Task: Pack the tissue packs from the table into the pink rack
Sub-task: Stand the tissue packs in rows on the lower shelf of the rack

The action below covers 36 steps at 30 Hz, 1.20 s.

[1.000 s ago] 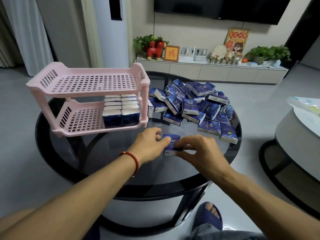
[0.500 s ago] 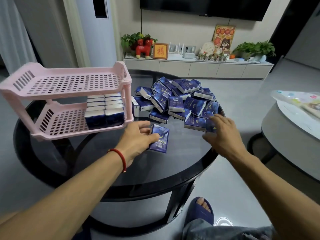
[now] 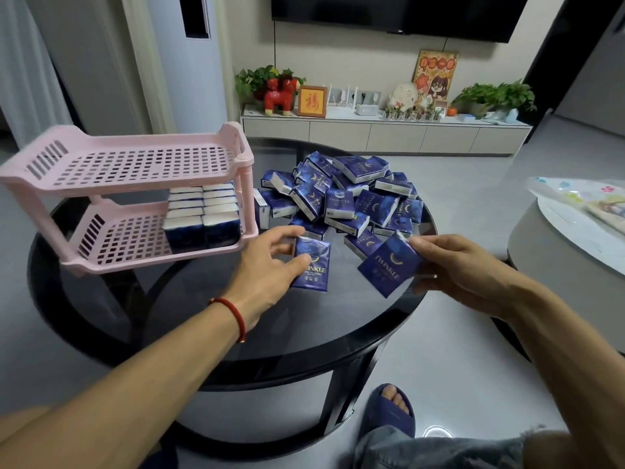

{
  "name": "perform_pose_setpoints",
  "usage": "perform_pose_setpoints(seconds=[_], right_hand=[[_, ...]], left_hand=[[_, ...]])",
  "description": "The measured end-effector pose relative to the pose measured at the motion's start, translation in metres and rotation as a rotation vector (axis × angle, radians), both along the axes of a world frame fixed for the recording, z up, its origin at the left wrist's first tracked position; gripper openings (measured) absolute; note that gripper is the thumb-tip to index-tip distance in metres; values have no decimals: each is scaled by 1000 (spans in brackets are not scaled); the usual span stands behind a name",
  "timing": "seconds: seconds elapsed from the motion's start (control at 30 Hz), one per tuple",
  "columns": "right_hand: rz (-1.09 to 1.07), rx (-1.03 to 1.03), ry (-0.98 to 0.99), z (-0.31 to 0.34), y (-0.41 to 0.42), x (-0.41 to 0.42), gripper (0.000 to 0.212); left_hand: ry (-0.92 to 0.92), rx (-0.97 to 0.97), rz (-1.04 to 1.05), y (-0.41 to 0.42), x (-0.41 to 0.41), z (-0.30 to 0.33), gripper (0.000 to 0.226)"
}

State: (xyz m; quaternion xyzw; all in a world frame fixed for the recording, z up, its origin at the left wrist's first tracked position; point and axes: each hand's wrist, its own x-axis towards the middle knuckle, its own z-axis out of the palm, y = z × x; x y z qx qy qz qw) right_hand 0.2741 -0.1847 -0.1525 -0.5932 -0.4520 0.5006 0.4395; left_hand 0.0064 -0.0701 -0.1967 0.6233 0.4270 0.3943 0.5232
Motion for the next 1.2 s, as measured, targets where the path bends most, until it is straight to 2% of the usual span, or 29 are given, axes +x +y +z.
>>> perform_pose_setpoints(seconds=[0.13, 0.17, 0.27, 0.3, 0.37, 0.43, 0.5, 0.57, 0.63, 0.7, 0.8, 0.93, 1.1, 1.2], right_hand=[[92, -11, -3, 0, 15, -31, 40], [94, 22, -98, 1, 19, -43, 36], [3, 248, -742, -12, 41, -77, 29], [-71, 306, -883, -18, 49, -88, 27], [-171, 404, -967, -29, 61, -108, 24], [-154, 482, -1127, -36, 71, -124, 19], [-118, 526, -1248, -33, 77, -136, 19], [-125, 563, -1188, -25, 78, -146, 25], [-88, 555, -977, -18, 78, -153, 30], [97, 493, -818, -14, 77, -158, 38], [309, 441, -860, -24, 81, -163, 59], [301, 442, -842, -29, 93, -173, 53], [333, 419, -787, -24, 103, -178, 48], [364, 415, -763, -21, 104, -187, 47]], left_hand=[[-32, -51, -53, -5, 0, 2, 37], [-56, -96, -65, -5, 0, 2, 36], [-124, -212, -83, -6, -2, 0, 30], [-149, -243, -80, -6, -3, -1, 28], [-206, -297, -101, -7, -7, 0, 19], [-225, -289, -128, -7, -16, 1, 17], [-139, -189, -122, -3, -29, -1, 39], [-25, -46, -106, 2, -43, 2, 57], [28, 71, -81, 8, -58, 5, 67], [30, 116, -64, 14, -73, 5, 75], [135, 147, -69, 15, -92, -6, 77], [206, 180, -72, 13, -106, -16, 64], [258, 117, -105, 19, -126, -9, 73], [283, 106, -71, 21, -138, -8, 63]])
